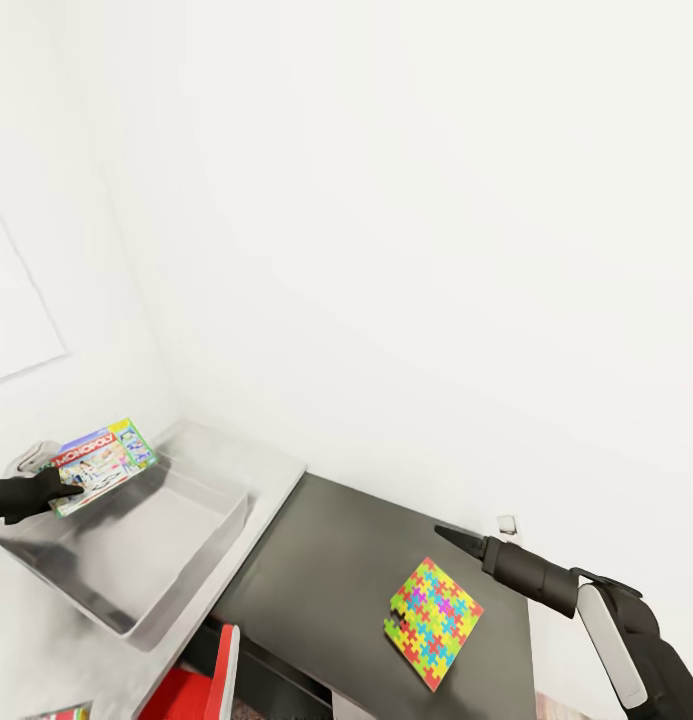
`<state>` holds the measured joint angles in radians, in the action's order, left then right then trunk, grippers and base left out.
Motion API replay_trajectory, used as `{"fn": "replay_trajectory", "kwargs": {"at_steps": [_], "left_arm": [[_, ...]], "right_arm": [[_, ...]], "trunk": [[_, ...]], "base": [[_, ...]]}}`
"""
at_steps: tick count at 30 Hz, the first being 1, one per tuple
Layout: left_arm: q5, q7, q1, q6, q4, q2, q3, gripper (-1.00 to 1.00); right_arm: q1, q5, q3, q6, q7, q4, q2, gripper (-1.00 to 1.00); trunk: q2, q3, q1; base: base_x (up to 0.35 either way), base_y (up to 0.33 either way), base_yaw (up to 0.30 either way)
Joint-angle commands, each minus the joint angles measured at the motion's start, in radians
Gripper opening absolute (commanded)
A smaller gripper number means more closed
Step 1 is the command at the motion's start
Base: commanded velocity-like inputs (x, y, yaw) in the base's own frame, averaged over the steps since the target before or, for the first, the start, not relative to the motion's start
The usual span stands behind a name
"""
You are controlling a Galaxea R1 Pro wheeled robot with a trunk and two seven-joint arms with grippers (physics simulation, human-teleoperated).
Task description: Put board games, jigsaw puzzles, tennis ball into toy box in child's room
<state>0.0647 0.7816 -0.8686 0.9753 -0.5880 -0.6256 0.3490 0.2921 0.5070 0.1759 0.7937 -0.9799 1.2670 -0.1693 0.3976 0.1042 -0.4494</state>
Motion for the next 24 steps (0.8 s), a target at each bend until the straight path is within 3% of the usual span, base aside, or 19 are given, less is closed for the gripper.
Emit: {"fn": "replay_trajectory", "kwargs": {"at_steps": [1,24], "left_arm": [[0.007,-0.003,-0.001,0.008,0.0,0.0,0.001,-1.0],[0.004,0.002,-0.001,0.051,0.003,0.003,-0.001,-1.0]], "right_arm": [[0.001,0.003,0.001,0.005,-0.001,0.0,0.0,1.0],[0.001,0.004,0.0,0.005,-0.001,0.0,-0.001,1.0]], "trunk": [[0.002,0.004,-0.001],[0.002,0.036,-0.001]], "base": [[0.0,0.0,0.0],[0.0,0.0,0.0]]}}
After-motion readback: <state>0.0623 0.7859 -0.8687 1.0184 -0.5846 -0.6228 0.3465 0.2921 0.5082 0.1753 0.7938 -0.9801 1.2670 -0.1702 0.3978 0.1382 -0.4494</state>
